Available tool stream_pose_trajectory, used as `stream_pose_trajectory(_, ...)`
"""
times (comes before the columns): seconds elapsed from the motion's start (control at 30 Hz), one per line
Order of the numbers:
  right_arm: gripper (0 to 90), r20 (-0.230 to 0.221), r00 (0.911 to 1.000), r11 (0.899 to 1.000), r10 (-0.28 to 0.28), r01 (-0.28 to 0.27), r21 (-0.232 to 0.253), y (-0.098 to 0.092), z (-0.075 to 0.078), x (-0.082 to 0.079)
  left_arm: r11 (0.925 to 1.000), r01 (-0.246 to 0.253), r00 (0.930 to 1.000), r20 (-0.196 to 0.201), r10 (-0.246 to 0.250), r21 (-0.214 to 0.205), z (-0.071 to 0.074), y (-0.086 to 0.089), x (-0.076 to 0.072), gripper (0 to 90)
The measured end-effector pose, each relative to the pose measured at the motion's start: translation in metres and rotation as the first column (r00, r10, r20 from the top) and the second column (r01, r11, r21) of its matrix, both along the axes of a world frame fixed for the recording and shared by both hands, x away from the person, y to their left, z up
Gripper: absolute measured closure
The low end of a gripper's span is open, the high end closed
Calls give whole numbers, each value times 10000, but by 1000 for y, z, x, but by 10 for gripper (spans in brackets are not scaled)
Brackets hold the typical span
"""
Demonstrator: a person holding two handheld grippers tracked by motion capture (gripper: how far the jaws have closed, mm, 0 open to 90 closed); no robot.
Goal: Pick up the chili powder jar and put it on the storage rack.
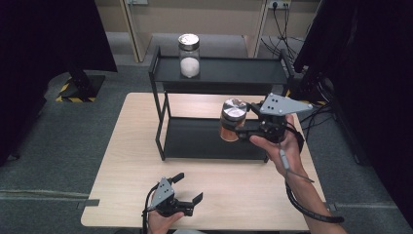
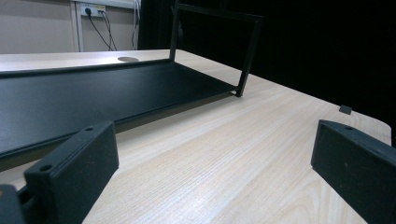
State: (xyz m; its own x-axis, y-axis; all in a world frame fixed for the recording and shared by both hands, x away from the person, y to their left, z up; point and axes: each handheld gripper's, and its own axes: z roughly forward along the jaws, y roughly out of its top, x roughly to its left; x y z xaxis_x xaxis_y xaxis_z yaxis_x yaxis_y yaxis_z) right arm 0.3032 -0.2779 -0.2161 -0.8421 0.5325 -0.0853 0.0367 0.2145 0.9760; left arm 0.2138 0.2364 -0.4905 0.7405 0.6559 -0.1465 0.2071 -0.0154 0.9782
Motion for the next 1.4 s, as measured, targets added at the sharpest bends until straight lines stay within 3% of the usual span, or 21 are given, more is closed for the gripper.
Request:
stream_pose_trajectory(0.43, 311, -47, 9994, 9994, -331, 331, 45, 13, 42, 19, 10000, -53, 10000, -5, 53, -38, 0, 1, 0, 3)
stream_pose_trajectory(0.73, 310, -54, 9971, 9970, -755, 756, 181, 22, 62, 34, 10000, -61, 10000, -16, 61, -24, 0, 2, 0, 3)
stream_pose_trajectory(1.07, 310, -163, 9893, 9894, -1447, 1448, 60, 35, 78, 56, 10000, -24, 10000, -2, 24, -44, 0, 1, 0, 3)
stream_pose_trajectory(1.4, 310, -187, 9749, 9750, -2218, 2220, 77, 48, 80, 77, 10000, -53, 10000, 3, 53, -76, 0, 2, -1, 3)
